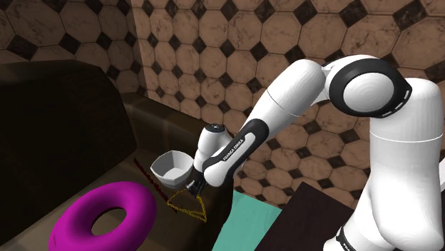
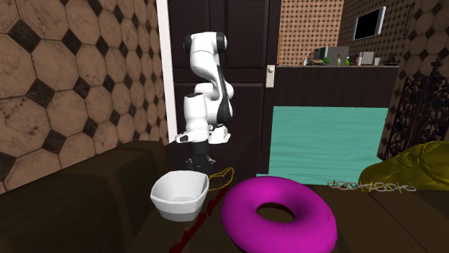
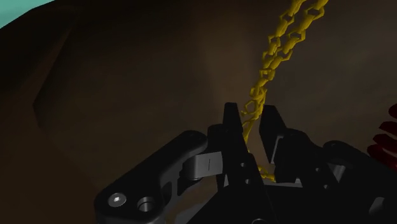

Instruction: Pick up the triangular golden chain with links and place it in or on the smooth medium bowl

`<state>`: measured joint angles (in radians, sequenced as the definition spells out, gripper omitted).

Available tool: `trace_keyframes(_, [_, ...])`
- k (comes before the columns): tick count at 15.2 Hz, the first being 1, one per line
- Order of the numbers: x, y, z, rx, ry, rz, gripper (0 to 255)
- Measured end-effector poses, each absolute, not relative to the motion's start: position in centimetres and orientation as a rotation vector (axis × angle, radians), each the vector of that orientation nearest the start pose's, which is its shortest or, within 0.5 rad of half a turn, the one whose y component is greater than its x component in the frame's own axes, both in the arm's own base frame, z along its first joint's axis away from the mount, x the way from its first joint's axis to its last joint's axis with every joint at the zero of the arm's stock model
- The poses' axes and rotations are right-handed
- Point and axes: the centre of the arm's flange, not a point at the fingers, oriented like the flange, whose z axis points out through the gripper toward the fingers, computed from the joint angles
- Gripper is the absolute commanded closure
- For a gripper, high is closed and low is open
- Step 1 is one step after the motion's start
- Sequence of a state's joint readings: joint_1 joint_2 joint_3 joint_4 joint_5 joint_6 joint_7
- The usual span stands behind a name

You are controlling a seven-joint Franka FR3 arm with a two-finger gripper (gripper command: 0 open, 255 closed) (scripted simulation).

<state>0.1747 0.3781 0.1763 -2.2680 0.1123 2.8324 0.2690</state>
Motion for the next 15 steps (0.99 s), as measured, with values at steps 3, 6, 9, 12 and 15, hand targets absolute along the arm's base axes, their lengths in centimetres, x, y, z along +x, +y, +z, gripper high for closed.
trace_keyframes(3, [52.3, 18.8, 21.6, -2.973, 0.059, -0.217, 255])
trace_keyframes(6, [52.2, 18.9, 23.1, -2.973, 0.059, -0.217, 255])
trace_keyframes(9, [52.3, 18.8, 24.6, -2.973, 0.058, -0.217, 255])
trace_keyframes(12, [52.3, 18.8, 26.2, -2.974, 0.058, -0.216, 255])
trace_keyframes(15, [52.3, 18.8, 27.6, -2.974, 0.057, -0.214, 255])
